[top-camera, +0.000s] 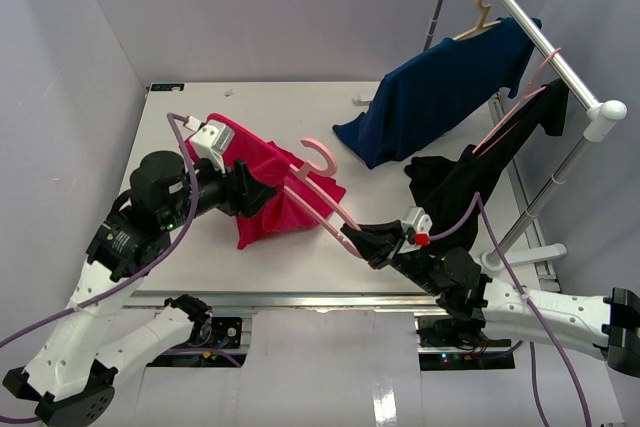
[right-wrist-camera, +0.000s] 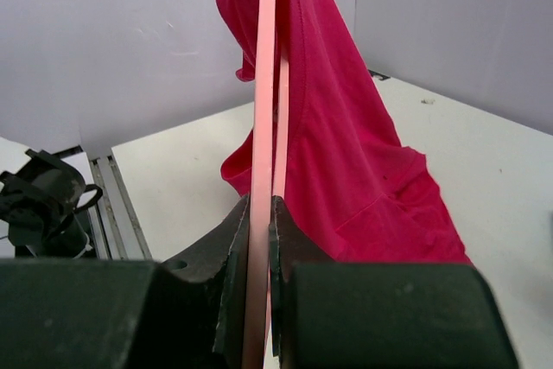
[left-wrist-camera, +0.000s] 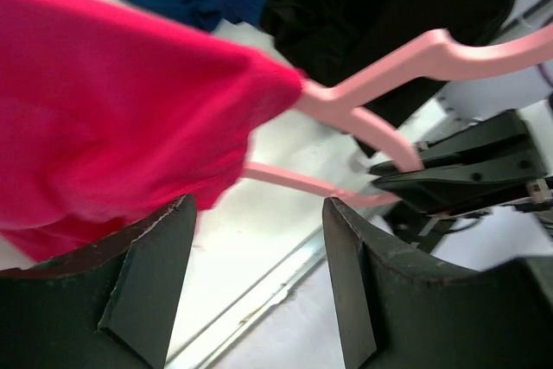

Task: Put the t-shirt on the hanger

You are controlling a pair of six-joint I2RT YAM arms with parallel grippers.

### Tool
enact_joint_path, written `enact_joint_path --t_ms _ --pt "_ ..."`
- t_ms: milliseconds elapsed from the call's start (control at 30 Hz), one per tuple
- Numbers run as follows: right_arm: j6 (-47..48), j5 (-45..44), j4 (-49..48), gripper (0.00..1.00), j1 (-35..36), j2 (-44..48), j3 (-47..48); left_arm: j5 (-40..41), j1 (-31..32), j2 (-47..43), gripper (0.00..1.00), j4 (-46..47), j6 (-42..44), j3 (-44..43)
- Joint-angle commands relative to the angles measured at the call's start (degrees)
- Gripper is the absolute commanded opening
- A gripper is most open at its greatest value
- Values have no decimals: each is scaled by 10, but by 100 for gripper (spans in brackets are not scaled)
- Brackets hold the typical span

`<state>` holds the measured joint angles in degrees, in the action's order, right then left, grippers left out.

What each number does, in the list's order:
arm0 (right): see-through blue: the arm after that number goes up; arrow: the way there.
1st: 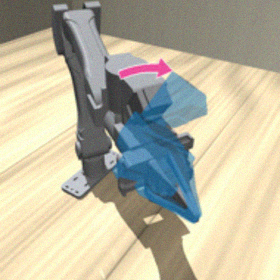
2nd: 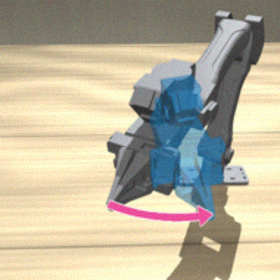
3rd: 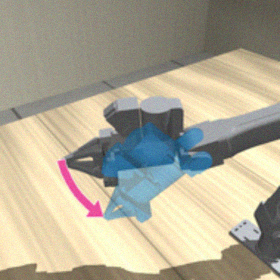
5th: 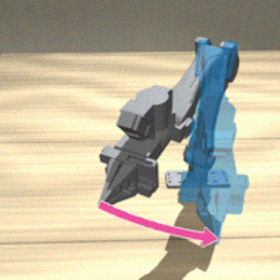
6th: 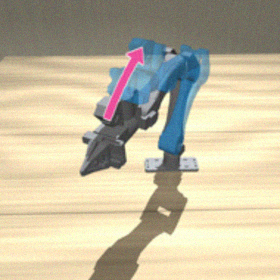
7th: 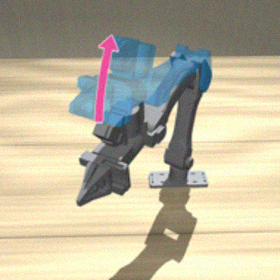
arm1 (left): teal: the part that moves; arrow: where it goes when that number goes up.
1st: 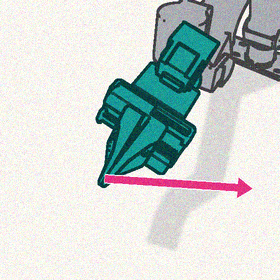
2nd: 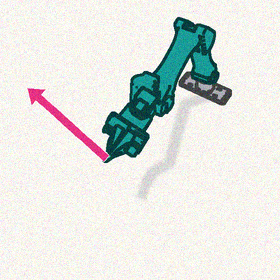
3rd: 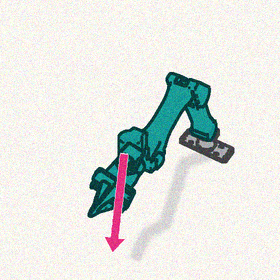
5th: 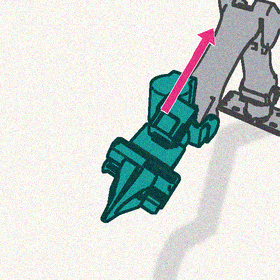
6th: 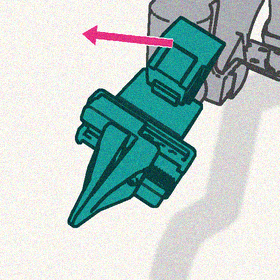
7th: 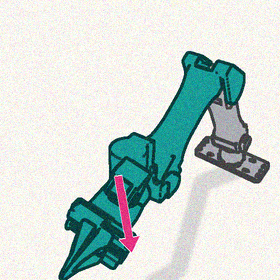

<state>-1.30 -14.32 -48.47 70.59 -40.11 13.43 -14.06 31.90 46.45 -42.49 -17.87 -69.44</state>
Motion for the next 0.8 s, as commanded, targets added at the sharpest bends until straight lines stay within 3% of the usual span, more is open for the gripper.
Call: enact_joint_path --t_ms 0,67,233,367,600,767 --pt "5 13 -63 8 2 83 -27 84 -2 -39 69 -57 111 -64" --pt "2 19 -12 8 2 107 -34 77 -2 -50 68 -58 148 -80" --pt "-10 44 58 8 2 168 -42 -26 -2 -65 62 -53 290 -102" --pt "-20 65 93 8 2 202 -50 -73 -1 -25 60 -69 351 -146" --pt "-24 100 152 8 3 224 -61 -201 -1 21 66 -106 481 -127" --pt "-13 129 179 8 2 245 -66 -294 2 54 66 -156 525 -147"
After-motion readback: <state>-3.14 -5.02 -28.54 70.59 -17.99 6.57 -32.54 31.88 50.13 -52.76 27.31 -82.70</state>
